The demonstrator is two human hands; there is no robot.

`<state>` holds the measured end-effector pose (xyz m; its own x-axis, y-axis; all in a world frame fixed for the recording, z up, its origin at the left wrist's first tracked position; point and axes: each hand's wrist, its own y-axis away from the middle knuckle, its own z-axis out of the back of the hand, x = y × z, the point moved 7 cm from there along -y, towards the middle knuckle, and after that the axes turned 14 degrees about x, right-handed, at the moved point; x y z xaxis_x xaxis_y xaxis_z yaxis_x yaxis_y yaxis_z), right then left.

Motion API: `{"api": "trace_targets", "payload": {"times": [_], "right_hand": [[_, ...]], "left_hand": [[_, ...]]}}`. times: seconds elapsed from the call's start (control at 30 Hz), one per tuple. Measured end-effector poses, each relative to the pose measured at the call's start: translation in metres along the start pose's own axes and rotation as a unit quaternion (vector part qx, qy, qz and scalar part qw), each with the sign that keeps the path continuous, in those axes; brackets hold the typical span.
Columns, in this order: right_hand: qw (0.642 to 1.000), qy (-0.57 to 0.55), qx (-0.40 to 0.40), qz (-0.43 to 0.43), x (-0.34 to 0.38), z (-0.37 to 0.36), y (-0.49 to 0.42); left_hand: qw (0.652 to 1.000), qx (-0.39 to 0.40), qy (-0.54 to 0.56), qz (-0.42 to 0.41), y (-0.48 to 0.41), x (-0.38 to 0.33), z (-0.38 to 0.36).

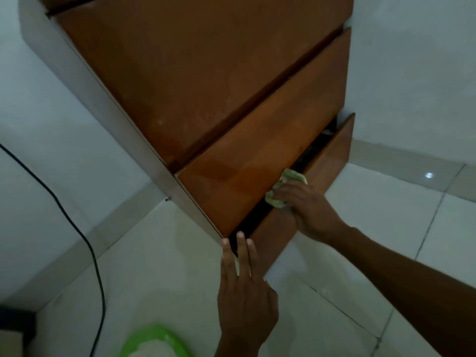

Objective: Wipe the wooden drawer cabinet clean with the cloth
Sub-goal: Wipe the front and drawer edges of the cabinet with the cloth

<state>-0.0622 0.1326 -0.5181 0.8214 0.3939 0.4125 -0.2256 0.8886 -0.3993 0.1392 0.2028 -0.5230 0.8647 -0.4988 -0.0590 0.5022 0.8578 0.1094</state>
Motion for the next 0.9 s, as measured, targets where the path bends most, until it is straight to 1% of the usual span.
{"api": "trace_targets", "payload": {"times": [0.07, 0.17, 0.23, 0.3, 0.37, 0.43, 0.53, 0.63, 0.73, 0.8, 0.9], "right_hand": [[0.999, -0.003, -0.02, -0.025, -0.018, 0.012, -0.003], [0.997, -0.01, -0.044, -0.056, -0.048, 0.029, -0.005], [0.995, -0.013, -0.055, -0.084, -0.069, 0.036, -0.006], [0.992, -0.015, -0.065, -0.104, -0.088, 0.042, -0.008], [0.991, -0.018, -0.074, -0.107, -0.102, 0.049, -0.01], [0.991, -0.015, -0.081, -0.109, -0.118, 0.058, -0.013], [0.988, -0.02, -0.095, -0.124, -0.147, 0.07, -0.017], [0.982, -0.057, -0.111, -0.141, -0.175, 0.082, -0.022], [0.977, -0.064, -0.137, -0.153, -0.197, 0.094, -0.025], [0.965, -0.084, -0.145, -0.2, -0.211, 0.096, -0.023], [0.95, -0.048, -0.145, -0.272, -0.235, 0.091, -0.019]], "left_hand": [[1.0, -0.006, 0.006, 0.004, -0.001, -0.003, -0.002], [0.999, -0.001, 0.009, -0.047, -0.008, -0.023, -0.006], [0.998, 0.002, -0.001, -0.056, -0.025, -0.035, -0.006], [0.997, 0.006, -0.042, -0.063, -0.049, -0.041, -0.001], [0.992, 0.009, -0.092, -0.087, -0.073, -0.042, 0.006], [0.98, 0.018, -0.143, -0.135, -0.096, -0.048, 0.014], [0.951, 0.021, -0.224, -0.214, -0.133, -0.06, 0.024], [0.926, 0.024, -0.278, -0.256, -0.169, -0.076, 0.03], [0.921, 0.021, -0.279, -0.272, -0.192, -0.098, 0.029], [0.922, 0.023, -0.275, -0.27, -0.199, -0.106, 0.026], [0.925, 0.008, -0.262, -0.277, -0.2, -0.109, 0.025]]}}
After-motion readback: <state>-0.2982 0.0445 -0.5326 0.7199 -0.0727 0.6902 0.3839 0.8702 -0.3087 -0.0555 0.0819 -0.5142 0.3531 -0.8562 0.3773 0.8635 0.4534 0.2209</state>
